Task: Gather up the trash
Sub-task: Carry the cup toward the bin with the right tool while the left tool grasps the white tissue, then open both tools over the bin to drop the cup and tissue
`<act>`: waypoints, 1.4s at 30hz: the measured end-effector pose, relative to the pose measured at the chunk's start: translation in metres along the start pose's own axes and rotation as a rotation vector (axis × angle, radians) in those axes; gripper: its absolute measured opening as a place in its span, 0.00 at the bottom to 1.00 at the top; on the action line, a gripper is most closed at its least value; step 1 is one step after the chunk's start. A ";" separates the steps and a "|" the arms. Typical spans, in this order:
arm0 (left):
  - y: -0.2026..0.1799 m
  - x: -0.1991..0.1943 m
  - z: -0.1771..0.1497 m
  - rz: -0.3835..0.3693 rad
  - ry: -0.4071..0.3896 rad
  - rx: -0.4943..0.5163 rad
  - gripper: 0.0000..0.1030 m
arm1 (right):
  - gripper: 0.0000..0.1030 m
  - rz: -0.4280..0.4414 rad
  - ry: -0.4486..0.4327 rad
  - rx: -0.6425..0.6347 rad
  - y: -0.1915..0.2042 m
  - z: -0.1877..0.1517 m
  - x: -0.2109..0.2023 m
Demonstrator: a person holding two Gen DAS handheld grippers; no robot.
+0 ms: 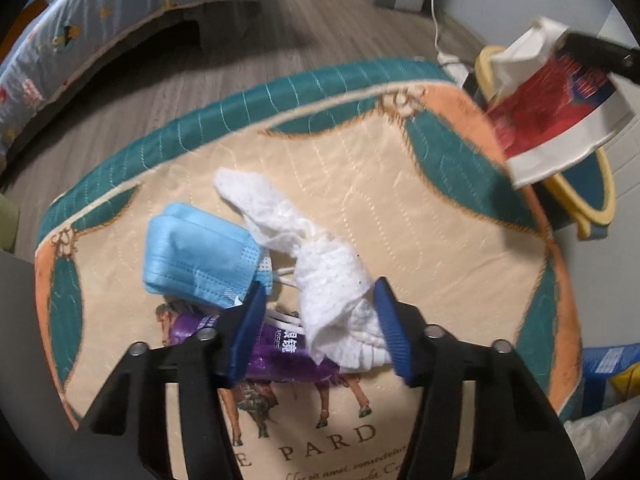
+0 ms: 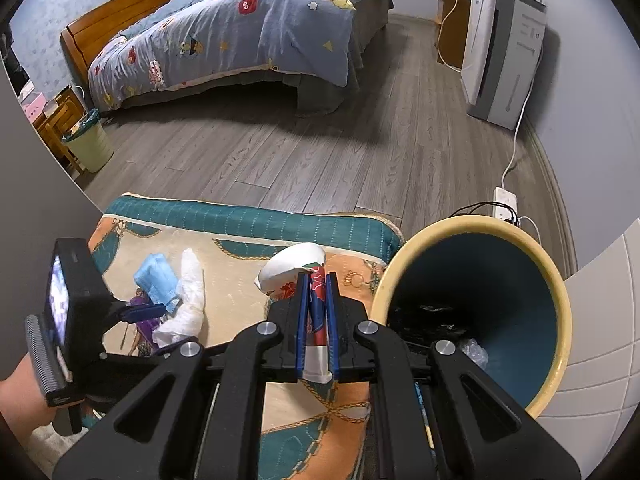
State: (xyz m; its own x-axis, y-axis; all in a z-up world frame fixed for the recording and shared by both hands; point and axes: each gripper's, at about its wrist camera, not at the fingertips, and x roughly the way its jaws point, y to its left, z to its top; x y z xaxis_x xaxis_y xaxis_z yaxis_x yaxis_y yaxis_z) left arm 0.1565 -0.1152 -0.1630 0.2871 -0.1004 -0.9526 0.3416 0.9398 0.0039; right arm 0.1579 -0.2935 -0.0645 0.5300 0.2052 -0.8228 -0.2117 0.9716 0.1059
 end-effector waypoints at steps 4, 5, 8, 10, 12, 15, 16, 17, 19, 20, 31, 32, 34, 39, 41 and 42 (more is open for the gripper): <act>-0.007 0.000 0.003 0.003 -0.008 0.046 0.27 | 0.08 0.004 -0.006 0.019 -0.009 0.000 -0.003; -0.009 -0.003 0.004 0.004 -0.020 0.058 0.27 | 0.08 0.007 -0.009 0.027 -0.012 0.000 -0.004; -0.016 -0.022 0.010 -0.014 -0.082 0.091 0.26 | 0.08 0.013 -0.020 0.048 -0.017 0.000 -0.008; -0.018 -0.038 0.016 -0.035 -0.131 0.098 0.26 | 0.08 0.015 -0.028 0.063 -0.020 0.001 -0.012; -0.019 -0.055 0.020 -0.053 -0.179 0.104 0.26 | 0.08 0.018 -0.038 0.074 -0.024 0.002 -0.016; -0.025 -0.079 0.024 -0.062 -0.249 0.124 0.26 | 0.08 0.016 -0.057 0.088 -0.029 0.003 -0.024; -0.027 -0.086 0.026 -0.072 -0.264 0.122 0.26 | 0.08 0.015 -0.064 0.093 -0.031 0.003 -0.028; -0.028 -0.089 0.028 -0.078 -0.275 0.122 0.26 | 0.08 0.013 -0.070 0.096 -0.033 0.004 -0.031; -0.033 -0.096 0.031 -0.075 -0.300 0.137 0.26 | 0.08 0.005 -0.084 0.105 -0.039 0.004 -0.038; -0.037 -0.101 0.032 -0.071 -0.314 0.150 0.26 | 0.08 0.001 -0.089 0.108 -0.041 0.004 -0.041; -0.071 -0.113 0.041 -0.076 -0.366 0.201 0.26 | 0.08 -0.043 -0.133 0.162 -0.076 0.001 -0.064; -0.074 -0.113 0.042 -0.079 -0.365 0.202 0.26 | 0.08 -0.048 -0.132 0.167 -0.079 0.001 -0.064; -0.079 -0.112 0.041 -0.078 -0.364 0.213 0.26 | 0.08 -0.057 -0.128 0.173 -0.085 0.000 -0.064; -0.091 -0.108 0.042 -0.085 -0.356 0.231 0.26 | 0.08 -0.103 -0.120 0.189 -0.102 -0.005 -0.061; -0.100 -0.107 0.042 -0.095 -0.358 0.252 0.26 | 0.08 -0.132 -0.113 0.196 -0.111 -0.008 -0.060; -0.106 -0.106 0.042 -0.101 -0.358 0.268 0.26 | 0.08 -0.143 -0.110 0.204 -0.117 -0.010 -0.059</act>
State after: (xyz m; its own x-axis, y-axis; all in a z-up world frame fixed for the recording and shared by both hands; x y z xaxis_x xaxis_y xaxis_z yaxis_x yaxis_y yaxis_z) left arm 0.1272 -0.2176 -0.0493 0.5156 -0.3376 -0.7875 0.5896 0.8067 0.0402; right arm 0.1434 -0.4205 -0.0342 0.6308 0.0650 -0.7732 0.0358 0.9930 0.1127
